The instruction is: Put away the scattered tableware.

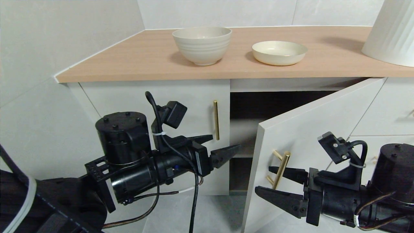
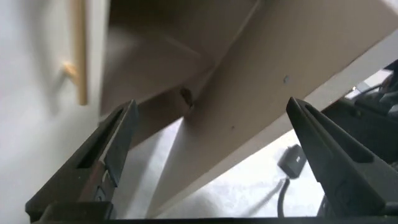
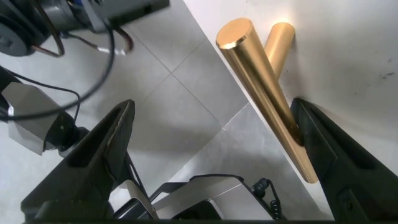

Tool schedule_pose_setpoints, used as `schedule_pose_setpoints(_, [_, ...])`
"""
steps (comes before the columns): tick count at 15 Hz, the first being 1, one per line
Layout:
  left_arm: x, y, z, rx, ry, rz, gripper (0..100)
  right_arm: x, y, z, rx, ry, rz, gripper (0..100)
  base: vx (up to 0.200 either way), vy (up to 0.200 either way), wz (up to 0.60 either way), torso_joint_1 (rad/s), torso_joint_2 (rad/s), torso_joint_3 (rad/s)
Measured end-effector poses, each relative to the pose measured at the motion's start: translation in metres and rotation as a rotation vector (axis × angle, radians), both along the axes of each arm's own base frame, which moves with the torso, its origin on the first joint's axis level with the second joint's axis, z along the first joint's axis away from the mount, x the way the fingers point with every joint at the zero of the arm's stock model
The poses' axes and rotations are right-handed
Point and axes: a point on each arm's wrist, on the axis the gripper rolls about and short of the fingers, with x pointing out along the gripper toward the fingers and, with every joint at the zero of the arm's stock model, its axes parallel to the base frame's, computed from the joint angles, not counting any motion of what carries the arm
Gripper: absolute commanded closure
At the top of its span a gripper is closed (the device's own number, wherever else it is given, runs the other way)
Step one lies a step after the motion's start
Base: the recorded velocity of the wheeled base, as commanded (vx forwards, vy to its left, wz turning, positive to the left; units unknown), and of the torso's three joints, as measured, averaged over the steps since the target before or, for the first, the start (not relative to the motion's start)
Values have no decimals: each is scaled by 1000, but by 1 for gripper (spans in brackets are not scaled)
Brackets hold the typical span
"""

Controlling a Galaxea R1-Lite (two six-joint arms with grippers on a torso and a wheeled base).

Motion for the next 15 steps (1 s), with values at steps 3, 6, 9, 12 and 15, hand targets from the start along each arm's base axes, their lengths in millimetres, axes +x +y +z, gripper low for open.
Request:
schedule_pose_setpoints(3, [2, -11, -10, 17, 20, -22, 100, 0, 0, 0, -1, 2, 0, 0, 0, 0, 0, 0, 0, 0])
schedule_pose_setpoints(6, [5, -16, -13, 19, 23, -23, 100, 0, 1, -1, -2, 3, 1, 0, 0, 0, 0, 0, 0, 0])
schedule_pose_setpoints(9, [8, -18, -8, -2, -6, -11, 100, 0, 1, -1, -3, 5, 2, 0, 0, 0, 0, 0, 0, 0])
schedule_pose_setpoints(12, [11, -20, -7, -12, -19, -17, 100, 0, 1, -1, -3, 5, 1, 0, 0, 0, 0, 0, 0, 0])
schedule_pose_setpoints(15, [15, -25, -11, -11, -15, -39, 100, 0, 0, 0, -1, 3, -2, 0, 0, 0, 0, 0, 0, 0])
